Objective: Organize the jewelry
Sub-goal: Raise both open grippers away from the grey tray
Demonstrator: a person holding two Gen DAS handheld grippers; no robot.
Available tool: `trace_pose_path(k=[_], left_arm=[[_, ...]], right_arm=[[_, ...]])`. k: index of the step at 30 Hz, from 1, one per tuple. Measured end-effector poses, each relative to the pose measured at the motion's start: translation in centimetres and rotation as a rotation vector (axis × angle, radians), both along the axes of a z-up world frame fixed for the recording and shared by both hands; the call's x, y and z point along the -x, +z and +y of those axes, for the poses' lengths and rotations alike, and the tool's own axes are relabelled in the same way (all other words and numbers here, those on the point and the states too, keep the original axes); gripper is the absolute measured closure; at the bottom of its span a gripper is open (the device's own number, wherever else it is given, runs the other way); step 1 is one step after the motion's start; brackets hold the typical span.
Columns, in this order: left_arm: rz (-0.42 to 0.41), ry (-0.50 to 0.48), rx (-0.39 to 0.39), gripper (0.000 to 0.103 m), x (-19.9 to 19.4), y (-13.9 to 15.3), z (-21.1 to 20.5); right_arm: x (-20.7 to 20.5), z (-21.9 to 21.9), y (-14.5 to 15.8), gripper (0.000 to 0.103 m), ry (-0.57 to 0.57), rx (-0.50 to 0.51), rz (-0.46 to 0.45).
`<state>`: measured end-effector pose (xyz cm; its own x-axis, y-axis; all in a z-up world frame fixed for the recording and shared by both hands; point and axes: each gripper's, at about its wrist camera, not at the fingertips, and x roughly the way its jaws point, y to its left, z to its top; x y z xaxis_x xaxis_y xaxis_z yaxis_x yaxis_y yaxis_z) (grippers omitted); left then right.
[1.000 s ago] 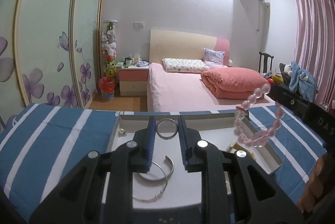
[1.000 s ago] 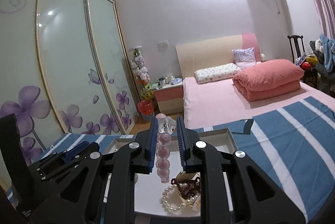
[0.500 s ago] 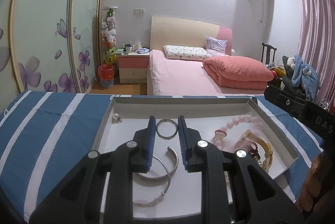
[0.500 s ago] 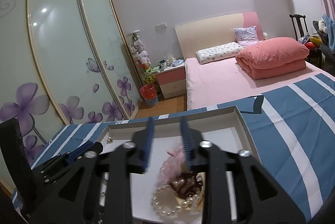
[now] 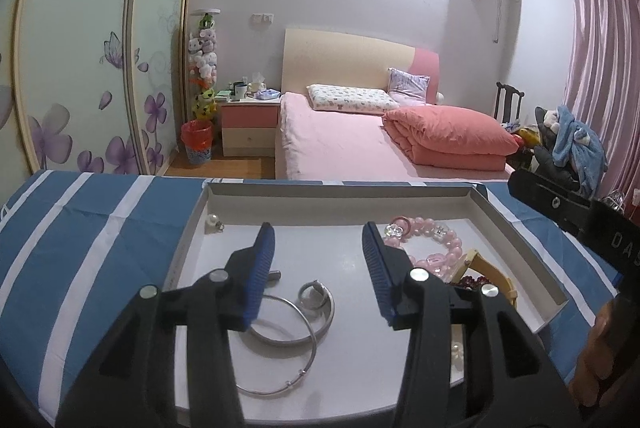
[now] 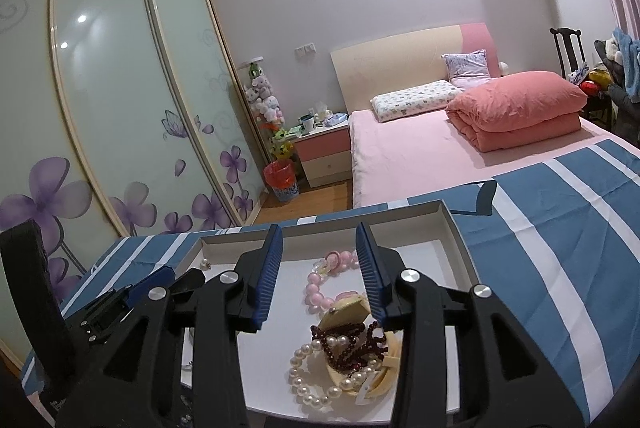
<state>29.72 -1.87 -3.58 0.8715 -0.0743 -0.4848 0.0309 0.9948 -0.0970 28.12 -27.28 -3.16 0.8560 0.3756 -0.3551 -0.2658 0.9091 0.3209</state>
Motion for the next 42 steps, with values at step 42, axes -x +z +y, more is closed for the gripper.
trace_pose_path(k=[42], left_arm=[[0.385, -0.162, -0.126, 0.058, 8.1, -4.9, -0.7]], right_arm=[[8.7, -1.7, -4.8, 0.064, 0.045, 0.156, 0.261]])
